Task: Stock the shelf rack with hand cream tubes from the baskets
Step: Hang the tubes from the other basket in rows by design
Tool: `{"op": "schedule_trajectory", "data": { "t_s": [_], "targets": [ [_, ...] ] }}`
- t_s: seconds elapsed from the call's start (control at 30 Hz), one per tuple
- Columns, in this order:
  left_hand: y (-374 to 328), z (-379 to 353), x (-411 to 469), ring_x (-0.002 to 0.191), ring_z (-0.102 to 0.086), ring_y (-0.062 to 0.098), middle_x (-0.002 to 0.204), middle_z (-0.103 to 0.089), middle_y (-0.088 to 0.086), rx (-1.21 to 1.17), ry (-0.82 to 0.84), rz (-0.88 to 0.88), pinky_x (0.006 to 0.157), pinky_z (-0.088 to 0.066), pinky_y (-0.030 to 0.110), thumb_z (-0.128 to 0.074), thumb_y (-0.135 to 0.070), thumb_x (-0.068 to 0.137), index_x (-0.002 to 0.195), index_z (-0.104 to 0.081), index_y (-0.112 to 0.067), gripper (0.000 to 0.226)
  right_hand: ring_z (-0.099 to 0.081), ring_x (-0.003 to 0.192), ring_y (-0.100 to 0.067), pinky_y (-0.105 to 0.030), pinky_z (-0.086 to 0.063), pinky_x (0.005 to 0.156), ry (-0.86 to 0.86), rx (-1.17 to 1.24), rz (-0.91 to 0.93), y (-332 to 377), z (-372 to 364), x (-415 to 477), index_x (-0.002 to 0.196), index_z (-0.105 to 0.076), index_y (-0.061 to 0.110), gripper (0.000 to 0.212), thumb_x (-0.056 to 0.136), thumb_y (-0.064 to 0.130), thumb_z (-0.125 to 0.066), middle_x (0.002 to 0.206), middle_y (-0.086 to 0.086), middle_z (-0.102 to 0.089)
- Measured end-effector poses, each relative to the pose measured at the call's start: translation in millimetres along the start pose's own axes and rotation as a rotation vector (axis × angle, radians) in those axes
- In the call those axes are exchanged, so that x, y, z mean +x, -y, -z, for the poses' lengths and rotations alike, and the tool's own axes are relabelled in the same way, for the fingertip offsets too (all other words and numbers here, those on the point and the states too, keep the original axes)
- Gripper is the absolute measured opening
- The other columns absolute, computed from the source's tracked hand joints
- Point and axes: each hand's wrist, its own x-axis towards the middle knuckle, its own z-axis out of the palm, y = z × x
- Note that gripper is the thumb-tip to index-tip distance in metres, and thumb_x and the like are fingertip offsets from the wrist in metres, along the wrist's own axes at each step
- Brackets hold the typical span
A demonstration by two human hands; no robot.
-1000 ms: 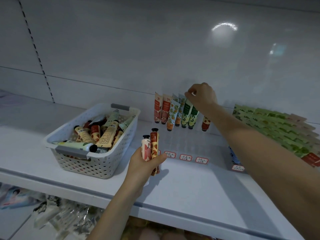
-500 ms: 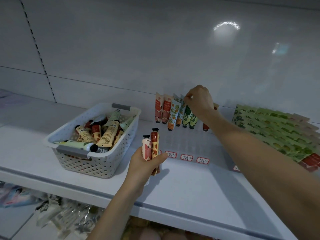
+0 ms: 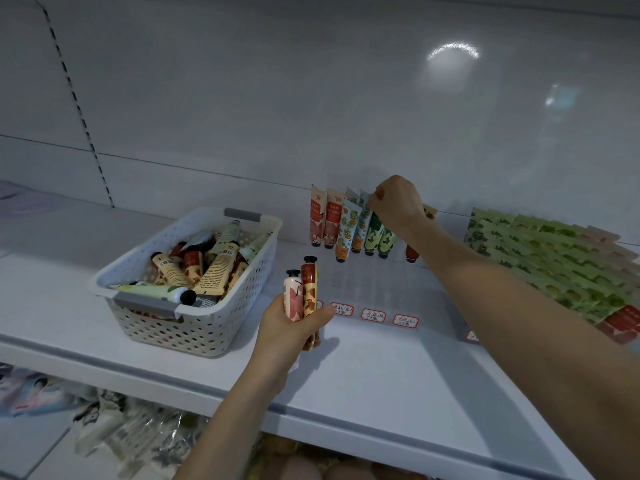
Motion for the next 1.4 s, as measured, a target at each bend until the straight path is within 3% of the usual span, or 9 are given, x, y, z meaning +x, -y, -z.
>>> {"op": "schedule_trajectory", "data": {
  "t_s": [0.1, 0.17, 0.3, 0.43, 0.53, 0.67, 0.83, 1.23, 1.4],
  "targets": [
    [-0.4, -1.5, -1.5, 0.063, -0.052, 0.018, 0.069, -0.055, 0.007, 0.0, 0.003, 0.006, 0.063, -0.05, 0.031, -0.073, -0.015, 0.078, 0.083, -0.054, -0.01, 0.02, -0.038, 0.07, -0.02, -0.026, -0.031, 0.066, 0.024, -0.027, 0.001, 1.2, 1.7, 0.0, 0.051, -0.03, 0.014, 0.046, 0.095, 0.011, -0.044, 0.059, -0.002, -0.026],
    [-1.3, -1.7, -2.1, 0.061, -0.052, 0.017, 0.067, -0.054, 0.006, 0.003, 0.005, 0.007, 0.062, -0.05, 0.031, -0.073, -0.015, 0.077, 0.082, -0.054, -0.01, 0.02, -0.048, 0.078, -0.026, -0.027, -0.034, 0.066, 0.032, -0.023, -0.01, 1.7, 3.8, 0.9, 0.055, -0.043, 0.007, 0.04, 0.095, 0.014, -0.046, 0.066, -0.008, -0.041],
    [-5.0, -1.1, -2.2, 0.057, -0.051, 0.015, 0.064, -0.053, 0.005, 0.016, 0.009, -0.012, 0.06, -0.049, 0.031, -0.073, -0.014, 0.078, 0.08, -0.053, -0.011, 0.021, -0.06, 0.097, -0.032, -0.035, -0.048, 0.076, 0.017, 0.013, 0.018, 1.0, 9.6, -1.0, 0.096, -0.067, -0.009, 0.033, 0.094, 0.02, -0.05, 0.105, -0.022, -0.064],
    [-11.0, -0.9, -5.5, 0.065, -0.053, 0.017, 0.075, -0.055, 0.009, -0.009, 0.033, -0.008, 0.065, -0.049, 0.03, -0.069, -0.019, 0.082, 0.09, -0.055, -0.008, 0.02, -0.057, 0.101, -0.027, -0.027, -0.042, 0.08, -0.151, 0.167, 0.058, -2.2, 22.6, -6.8, 0.101, -0.066, -0.001, 0.028, 0.094, 0.021, -0.049, 0.109, -0.016, -0.064],
    [-19.7, -1.5, -12.0, 0.069, -0.053, 0.018, 0.084, -0.058, 0.014, -0.053, 0.078, -0.028, 0.06, -0.047, 0.023, -0.064, -0.019, 0.086, 0.096, -0.057, -0.008, 0.016, -0.06, 0.091, -0.028, -0.035, -0.048, 0.082, -0.229, 0.317, 0.072, 1.9, 43.6, -22.0, 0.098, -0.065, -0.003, 0.025, 0.094, 0.015, -0.048, 0.099, -0.019, -0.067],
    [-32.0, -5.9, -24.2, 0.068, -0.059, 0.017, 0.079, -0.063, 0.007, -0.069, 0.083, -0.084, 0.055, -0.051, 0.02, -0.069, -0.012, 0.081, 0.096, -0.059, -0.013, 0.018, -0.063, 0.074, -0.022, -0.037, -0.054, 0.078, 0.032, 0.61, 0.052, 13.4, 69.5, -64.7, 0.084, -0.066, 0.002, 0.028, 0.093, 0.026, -0.053, 0.087, -0.013, -0.07],
    [-41.0, -17.9, -45.3, 0.063, -0.062, 0.012, 0.075, -0.064, 0.001, -0.021, 0.093, -0.128, 0.057, -0.053, 0.025, -0.073, -0.008, 0.077, 0.088, -0.059, -0.019, 0.021, -0.066, 0.072, -0.007, -0.021, -0.053, 0.063, 0.41, 0.632, 0.106, 22.4, 79.6, -127.9, 0.093, -0.061, 0.024, 0.022, 0.087, 0.044, -0.055, 0.085, 0.004, -0.068],
    [-39.2, -18.4, -68.9, 0.079, -0.067, 0.014, 0.085, -0.069, 0.002, -0.241, -0.089, -0.043, 0.063, -0.052, 0.022, -0.067, -0.01, 0.082, 0.092, -0.061, -0.017, 0.013, -0.066, 0.074, -0.018, -0.02, -0.057, 0.064, 0.394, 1.276, -0.285, -18.0, 72.8, -183.0, 0.091, -0.059, 0.004, 0.007, 0.085, 0.001, -0.059, 0.09, -0.013, -0.063],
    [-40.6, -21.2, -64.3, 0.085, -0.062, 0.014, 0.087, -0.065, 0.002, 0.001, -0.141, -0.214, 0.07, -0.049, 0.023, -0.07, -0.01, 0.081, 0.083, -0.059, -0.021, 0.015, -0.067, 0.082, -0.014, -0.027, -0.056, 0.079, 0.596, 0.946, -0.096, -33.6, 66.5, -198.5, 0.094, -0.065, 0.017, 0.019, 0.084, 0.001, -0.062, 0.09, -0.003, -0.069]
  ]
}}
